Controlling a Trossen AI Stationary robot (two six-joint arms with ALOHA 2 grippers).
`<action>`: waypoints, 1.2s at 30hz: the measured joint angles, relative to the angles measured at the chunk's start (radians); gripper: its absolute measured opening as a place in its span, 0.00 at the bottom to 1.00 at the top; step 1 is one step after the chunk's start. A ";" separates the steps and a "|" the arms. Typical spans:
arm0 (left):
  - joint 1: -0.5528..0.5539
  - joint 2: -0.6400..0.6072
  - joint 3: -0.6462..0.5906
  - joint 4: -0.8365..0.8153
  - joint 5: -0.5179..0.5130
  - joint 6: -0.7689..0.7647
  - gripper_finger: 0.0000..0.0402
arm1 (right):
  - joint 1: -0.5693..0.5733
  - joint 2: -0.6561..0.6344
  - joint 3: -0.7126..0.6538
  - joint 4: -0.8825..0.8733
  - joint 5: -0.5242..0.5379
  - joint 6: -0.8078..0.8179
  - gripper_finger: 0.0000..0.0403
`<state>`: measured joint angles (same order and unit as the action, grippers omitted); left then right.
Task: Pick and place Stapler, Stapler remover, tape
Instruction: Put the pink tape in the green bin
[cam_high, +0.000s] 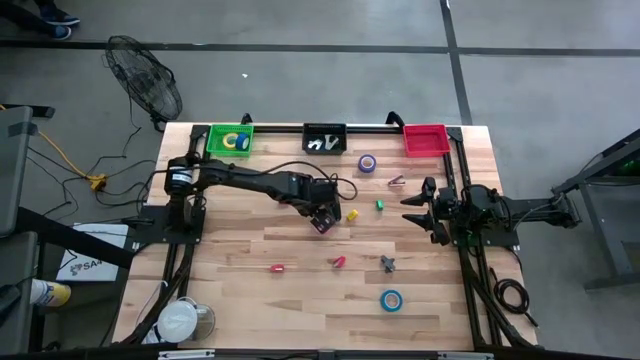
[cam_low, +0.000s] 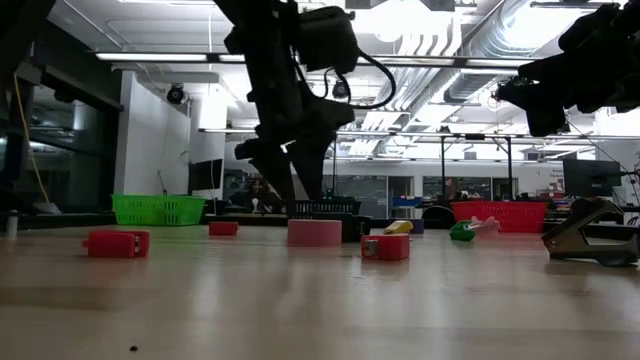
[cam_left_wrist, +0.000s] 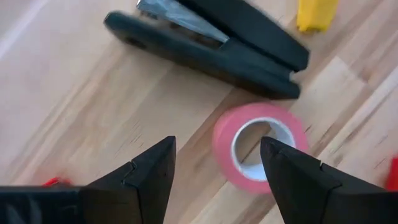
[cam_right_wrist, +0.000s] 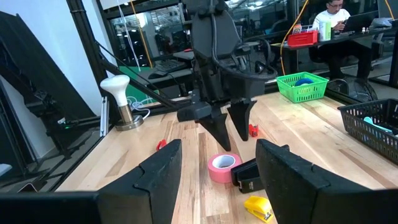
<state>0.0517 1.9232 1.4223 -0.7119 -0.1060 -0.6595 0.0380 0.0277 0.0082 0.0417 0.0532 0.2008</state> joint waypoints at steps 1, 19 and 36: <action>0.000 0.010 0.001 0.006 -0.001 0.000 0.57 | 0.000 0.000 0.000 0.000 0.000 0.000 0.49; 0.000 0.118 0.007 -0.016 0.022 0.000 0.50 | 0.000 0.023 0.000 0.001 0.000 0.000 0.49; 0.000 0.106 0.022 -0.115 -0.015 0.071 0.08 | 0.000 0.024 0.000 0.000 0.000 0.000 0.49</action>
<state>0.0517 2.0296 1.4444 -0.8271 -0.1207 -0.5888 0.0383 0.0517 0.0078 0.0422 0.0535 0.2008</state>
